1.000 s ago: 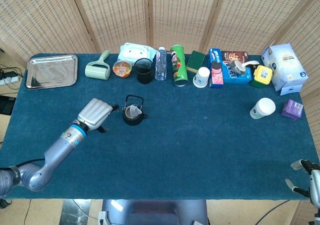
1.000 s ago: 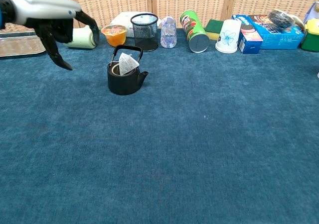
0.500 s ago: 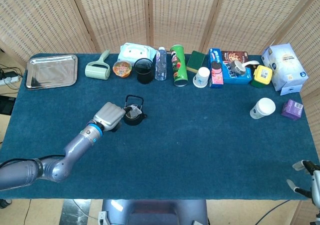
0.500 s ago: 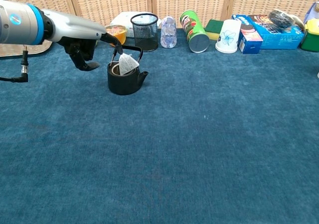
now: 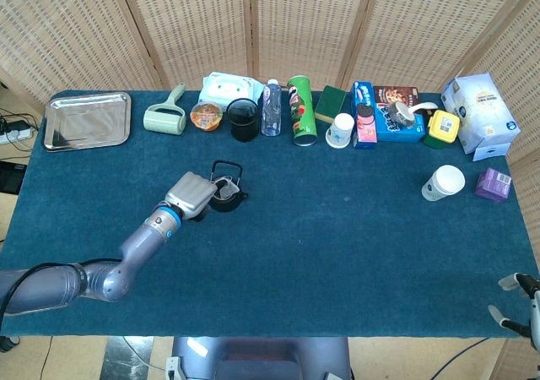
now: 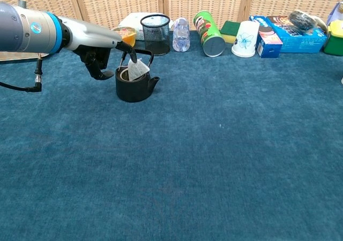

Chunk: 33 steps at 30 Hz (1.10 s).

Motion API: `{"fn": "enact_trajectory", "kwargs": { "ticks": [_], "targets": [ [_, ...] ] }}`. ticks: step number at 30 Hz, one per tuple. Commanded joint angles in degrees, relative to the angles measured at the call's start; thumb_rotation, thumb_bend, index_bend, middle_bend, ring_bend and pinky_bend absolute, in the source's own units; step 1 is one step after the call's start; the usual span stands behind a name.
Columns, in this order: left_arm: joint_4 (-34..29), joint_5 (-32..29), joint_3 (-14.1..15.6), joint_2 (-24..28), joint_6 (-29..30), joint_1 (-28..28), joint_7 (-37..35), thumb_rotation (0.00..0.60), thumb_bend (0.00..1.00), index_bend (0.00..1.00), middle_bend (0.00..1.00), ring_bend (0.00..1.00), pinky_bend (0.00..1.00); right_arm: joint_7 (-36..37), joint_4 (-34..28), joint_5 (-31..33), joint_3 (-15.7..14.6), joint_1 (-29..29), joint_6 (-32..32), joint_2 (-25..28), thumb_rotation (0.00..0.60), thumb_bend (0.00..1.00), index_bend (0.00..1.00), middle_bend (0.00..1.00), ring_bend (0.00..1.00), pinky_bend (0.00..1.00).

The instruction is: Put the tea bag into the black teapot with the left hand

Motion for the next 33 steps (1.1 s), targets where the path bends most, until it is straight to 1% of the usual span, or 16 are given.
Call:
{"fn": "enact_trajectory", "kwargs": {
  "ticks": [1,18,23,28,33],
  "targets": [
    [0.6,-0.2,0.3,-0.6,-0.2,-0.3,-0.3,0.600,0.56,0.13,1.00,0.98,0.91,0.0,0.0,0.1,0.0,0.0,0.0,0.0,0.600,0.21,0.44,0.47,0.50,0.39],
    [2.6,-1.1,3.3,-0.2,-0.8,-0.3,-1.8,0.600,0.56,0.13,1.00,0.98,0.91,-1.0,-0.6,0.1,0.2,0.3,-0.6,-0.1,0.600,0.21,0.44,0.47,0.50,0.39],
    [0.1,2.3,1.8,2.0,1.3,1.1,-4.7,0.600,0.56,0.13,1.00,0.98,0.91,-1.3,-0.9,0.1,0.2,0.3,-0.6,0.0,0.600,0.21,0.44,0.47,0.50,0.39],
    [-2.9,5.6,1.8,4.8,3.0,2.7,-6.1,0.600,0.56,0.13,1.00,0.98,0.91,-1.4,-1.0,-0.1,0.2,0.5,-0.8,0.2,0.600,0.21,0.44,0.47,0.50,0.39],
    [-2.6,6.0,2.3,4.2,1.8,2.8,-6.2,0.600,0.56,0.13,1.00,0.98,0.91,-1.4,-0.9,-0.2,0.2,0.7,-1.0,0.0,0.600,0.21,0.44,0.47,0.51,0.39]
  ]
}}
